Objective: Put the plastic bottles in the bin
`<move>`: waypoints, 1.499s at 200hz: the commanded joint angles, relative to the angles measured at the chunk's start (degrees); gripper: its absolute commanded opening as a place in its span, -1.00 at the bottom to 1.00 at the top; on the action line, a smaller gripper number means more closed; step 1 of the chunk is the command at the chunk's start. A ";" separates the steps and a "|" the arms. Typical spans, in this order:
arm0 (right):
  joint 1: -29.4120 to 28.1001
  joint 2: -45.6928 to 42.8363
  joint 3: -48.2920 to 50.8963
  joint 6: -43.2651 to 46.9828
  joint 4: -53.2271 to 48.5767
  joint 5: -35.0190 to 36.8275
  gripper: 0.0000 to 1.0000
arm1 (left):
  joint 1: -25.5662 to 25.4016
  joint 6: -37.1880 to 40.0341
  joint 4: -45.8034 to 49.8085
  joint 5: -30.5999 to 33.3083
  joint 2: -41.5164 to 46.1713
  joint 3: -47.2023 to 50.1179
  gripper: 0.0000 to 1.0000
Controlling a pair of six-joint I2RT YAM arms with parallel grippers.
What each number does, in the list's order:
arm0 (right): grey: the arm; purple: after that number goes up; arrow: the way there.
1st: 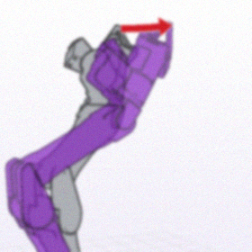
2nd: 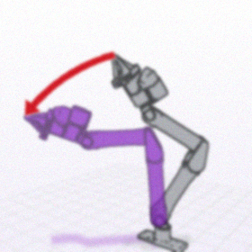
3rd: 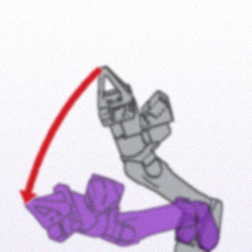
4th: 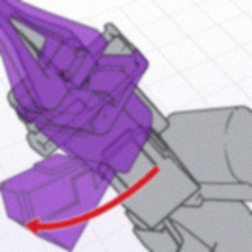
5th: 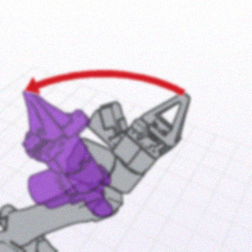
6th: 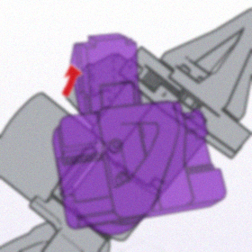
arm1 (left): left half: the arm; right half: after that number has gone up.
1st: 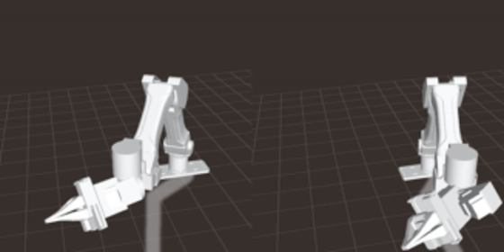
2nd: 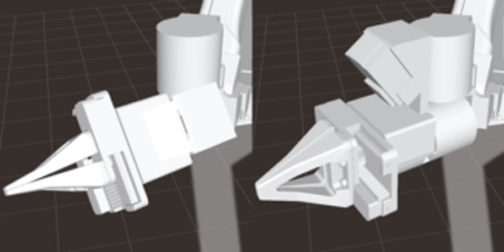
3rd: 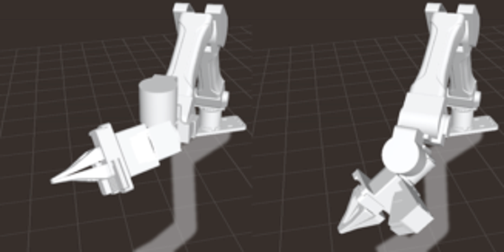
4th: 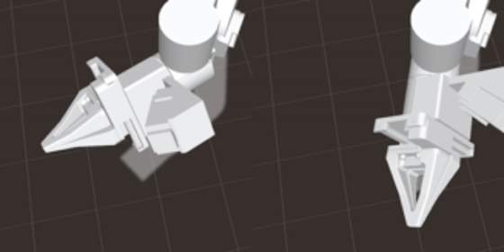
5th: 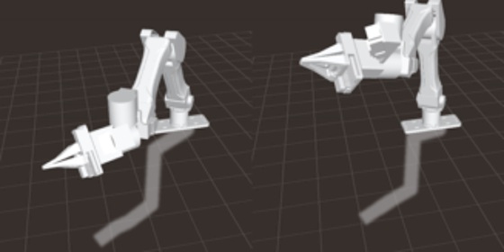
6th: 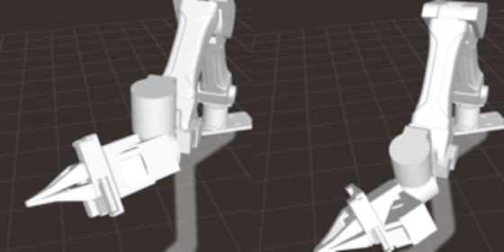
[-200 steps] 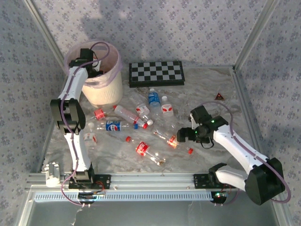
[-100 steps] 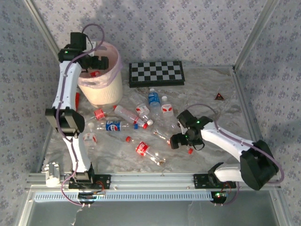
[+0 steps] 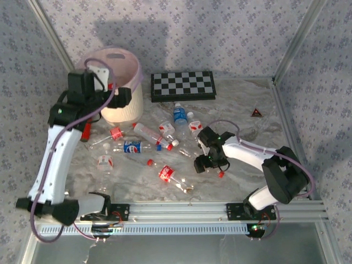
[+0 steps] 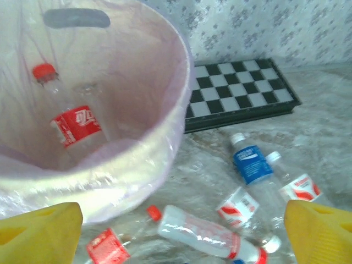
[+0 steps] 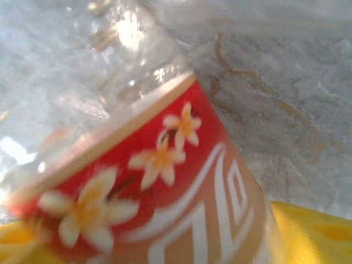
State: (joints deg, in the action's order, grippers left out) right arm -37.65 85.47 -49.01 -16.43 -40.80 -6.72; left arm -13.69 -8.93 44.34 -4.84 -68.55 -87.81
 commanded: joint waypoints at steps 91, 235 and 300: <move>1.62 -13.94 -5.74 -1.46 -11.10 -5.49 -0.02 | -9.37 -18.10 -16.28 -3.44 7.99 15.05 0.83; 11.72 -28.79 2.14 -18.90 25.82 -28.27 -0.37 | -33.98 -30.83 -53.62 -3.57 -10.75 23.35 0.98; 11.87 -28.34 3.41 -18.82 27.22 -28.52 -0.38 | -35.89 -37.13 -61.50 -7.57 -18.16 21.09 0.65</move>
State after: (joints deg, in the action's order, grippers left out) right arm -25.65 57.78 -46.41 -34.68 -15.49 -33.91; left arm -48.75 -43.57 -12.51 -10.81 -85.14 -63.53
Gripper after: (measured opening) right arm 0.499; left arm 0.881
